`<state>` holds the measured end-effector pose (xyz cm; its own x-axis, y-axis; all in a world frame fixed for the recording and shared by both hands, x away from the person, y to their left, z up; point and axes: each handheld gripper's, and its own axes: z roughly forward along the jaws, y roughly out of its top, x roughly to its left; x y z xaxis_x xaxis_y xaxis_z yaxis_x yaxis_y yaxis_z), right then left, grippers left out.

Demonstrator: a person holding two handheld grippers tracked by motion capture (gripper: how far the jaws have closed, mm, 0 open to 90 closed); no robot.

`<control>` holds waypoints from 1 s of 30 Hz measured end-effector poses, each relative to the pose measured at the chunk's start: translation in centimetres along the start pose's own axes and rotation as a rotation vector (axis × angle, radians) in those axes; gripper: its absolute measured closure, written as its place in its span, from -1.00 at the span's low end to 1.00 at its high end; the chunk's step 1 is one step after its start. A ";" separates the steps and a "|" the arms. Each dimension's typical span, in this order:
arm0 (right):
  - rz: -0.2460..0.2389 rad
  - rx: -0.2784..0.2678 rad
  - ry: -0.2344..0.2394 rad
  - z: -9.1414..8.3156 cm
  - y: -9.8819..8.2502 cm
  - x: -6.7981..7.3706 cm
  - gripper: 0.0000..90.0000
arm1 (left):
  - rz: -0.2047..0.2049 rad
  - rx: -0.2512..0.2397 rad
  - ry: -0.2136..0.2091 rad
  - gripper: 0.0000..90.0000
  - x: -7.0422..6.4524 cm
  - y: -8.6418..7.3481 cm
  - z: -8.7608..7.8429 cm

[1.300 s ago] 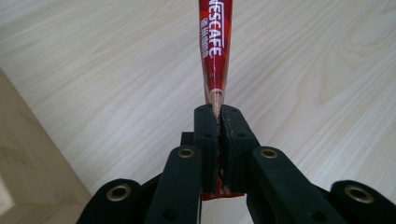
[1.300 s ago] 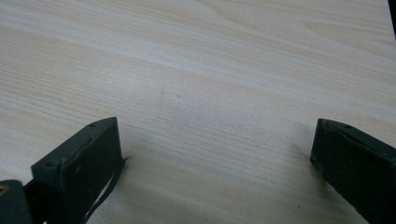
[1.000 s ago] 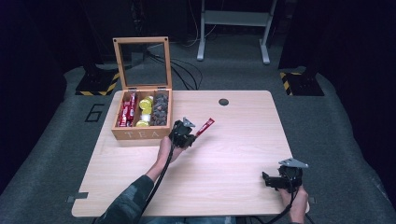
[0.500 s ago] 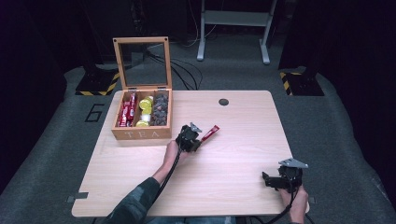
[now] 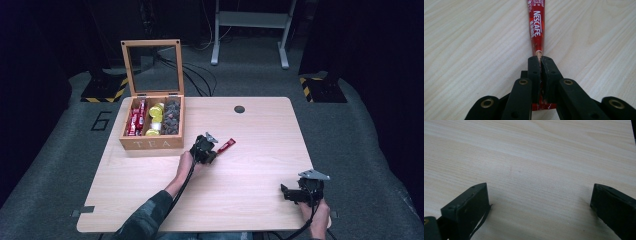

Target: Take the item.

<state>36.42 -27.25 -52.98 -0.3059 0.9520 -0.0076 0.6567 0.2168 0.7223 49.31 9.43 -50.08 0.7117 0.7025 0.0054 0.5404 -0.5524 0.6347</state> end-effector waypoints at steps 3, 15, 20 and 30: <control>0.006 -0.001 0.001 0.0 0.0 0.0 -0.97 | 0.002 0.000 -0.004 0.88 0.0 0.0 0.0; 0.007 -0.002 0.006 0.0 0.0 0.0 -0.97 | -0.014 -0.030 -0.027 -0.05 -0.4 0.4 -1.8; 0.007 -0.002 0.005 0.0 0.0 0.0 -0.97 | -0.014 -0.063 -0.033 -0.34 -0.3 0.2 -3.5; 0.007 -0.002 0.004 0.0 0.0 0.0 -0.97 | 0.000 -0.124 -0.029 -0.52 0.1 -1.2 -7.3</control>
<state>36.46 -27.27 -52.99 -0.3040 0.9527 0.0008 0.6575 0.2092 0.7238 45.46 13.41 -45.17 0.7253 0.6882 -0.0159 0.4819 -0.4912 0.7256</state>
